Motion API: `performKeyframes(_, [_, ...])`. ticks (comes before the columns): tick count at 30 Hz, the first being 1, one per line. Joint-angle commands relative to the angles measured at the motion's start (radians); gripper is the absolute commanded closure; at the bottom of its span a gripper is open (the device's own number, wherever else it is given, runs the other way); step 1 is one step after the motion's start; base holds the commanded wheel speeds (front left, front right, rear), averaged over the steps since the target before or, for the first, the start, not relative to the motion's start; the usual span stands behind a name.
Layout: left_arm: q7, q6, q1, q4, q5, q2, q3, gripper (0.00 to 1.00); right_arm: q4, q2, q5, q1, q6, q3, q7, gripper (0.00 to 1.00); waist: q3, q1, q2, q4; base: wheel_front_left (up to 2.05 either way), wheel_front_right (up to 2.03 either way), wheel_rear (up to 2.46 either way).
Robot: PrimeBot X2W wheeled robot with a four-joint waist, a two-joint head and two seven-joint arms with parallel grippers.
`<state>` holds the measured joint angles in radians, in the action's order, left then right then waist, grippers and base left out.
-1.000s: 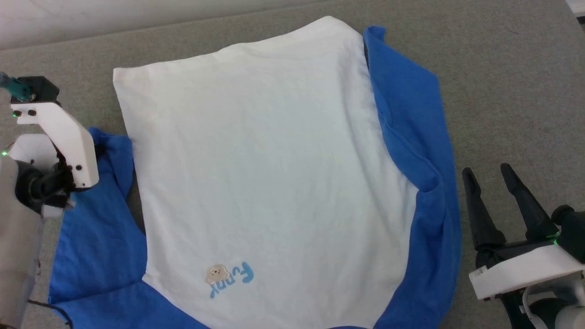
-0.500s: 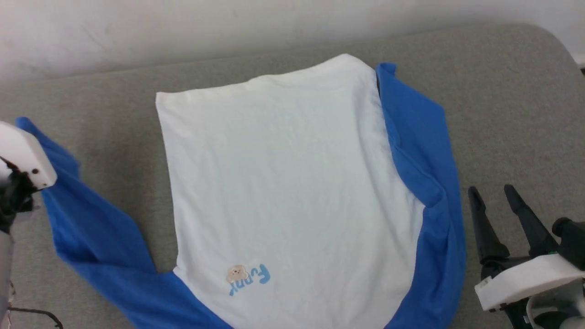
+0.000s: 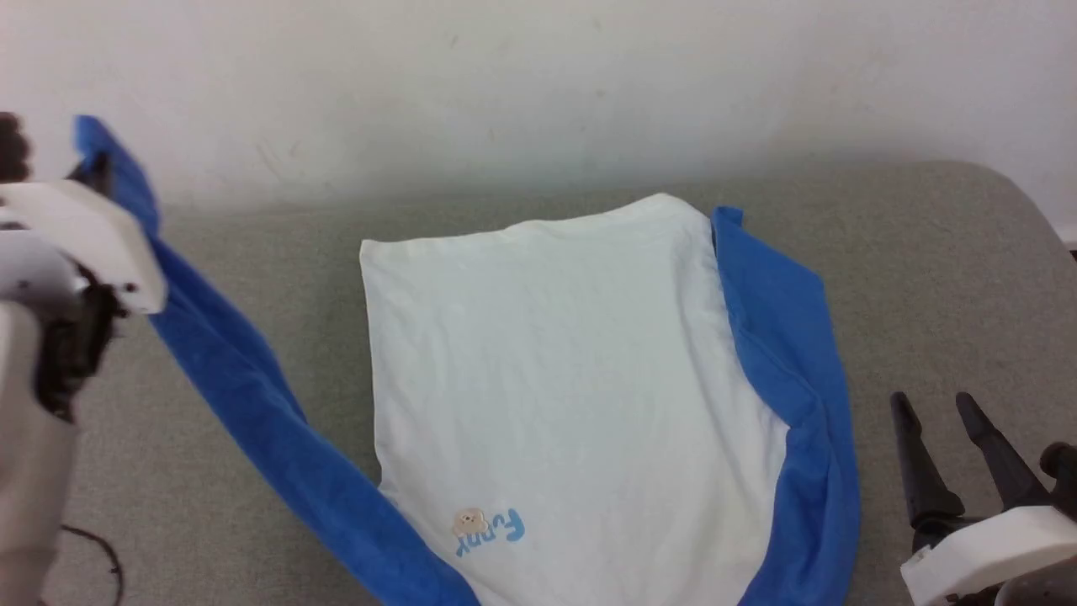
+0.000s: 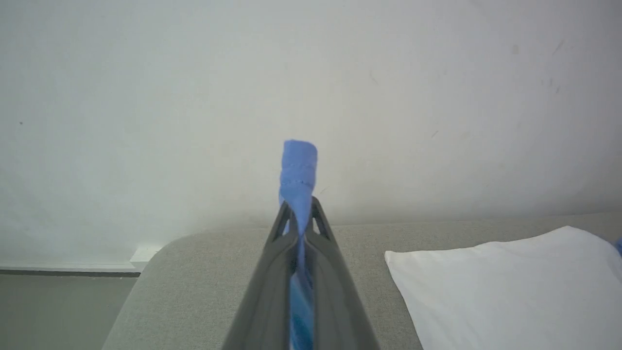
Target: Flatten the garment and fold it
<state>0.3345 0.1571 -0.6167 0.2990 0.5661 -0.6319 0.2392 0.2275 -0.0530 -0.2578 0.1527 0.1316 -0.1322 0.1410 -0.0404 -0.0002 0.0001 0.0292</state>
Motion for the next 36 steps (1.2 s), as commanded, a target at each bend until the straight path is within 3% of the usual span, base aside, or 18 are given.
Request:
performKeyframes(1, [0.003, -0.008, -0.006, -0.028, -0.013, 0.025, 0.024, 1.0, 0.007, 0.003, -0.007, 0.01, -0.001, -0.007, 0.003, 0.0, 0.045, 0.0002, -0.0001, -0.004, 0.0, 0.0, 0.0])
performKeyframes(8, [0.05, -0.022, -0.028, -0.172, -0.058, 0.159, 0.184, 1.0, 0.032, 0.003, -0.009, 0.02, -0.001, -0.032, 0.016, 0.0, 0.045, 0.0002, -0.0001, 0.027, 0.0, 0.0, 0.0])
performKeyframes(12, [0.069, -0.043, -0.028, -0.202, -0.076, 0.268, 0.299, 1.0, 0.036, 0.003, -0.014, 0.017, -0.001, -0.047, 0.015, 0.0, 0.028, 0.0002, -0.0001, 0.046, 0.0, 0.0, 0.0])
performKeyframes(22, [0.032, -0.114, 0.045, -0.019, -0.076, 0.529, 0.55, 1.0, 0.023, 0.003, -0.027, -0.012, -0.001, -0.043, 0.006, 0.0, -0.03, 0.0002, -0.0001, 0.098, 0.0, 0.0, 0.0])
performKeyframes(29, [-0.037, -0.151, 0.117, 0.133, -0.059, 0.579, 0.71, 1.0, 0.016, 0.003, -0.03, -0.03, -0.001, -0.04, 0.006, 0.0, -0.058, 0.0002, -0.0001, 0.108, 0.0, 0.0, 0.0])
performKeyframes(36, [-0.088, -0.161, 0.126, 0.13, 0.002, 0.581, 0.846, 1.0, 0.005, 0.003, -0.039, -0.04, -0.001, -0.028, 0.006, 0.0, -0.072, 0.0002, -0.0001, 0.102, 0.0, 0.0, 0.0])
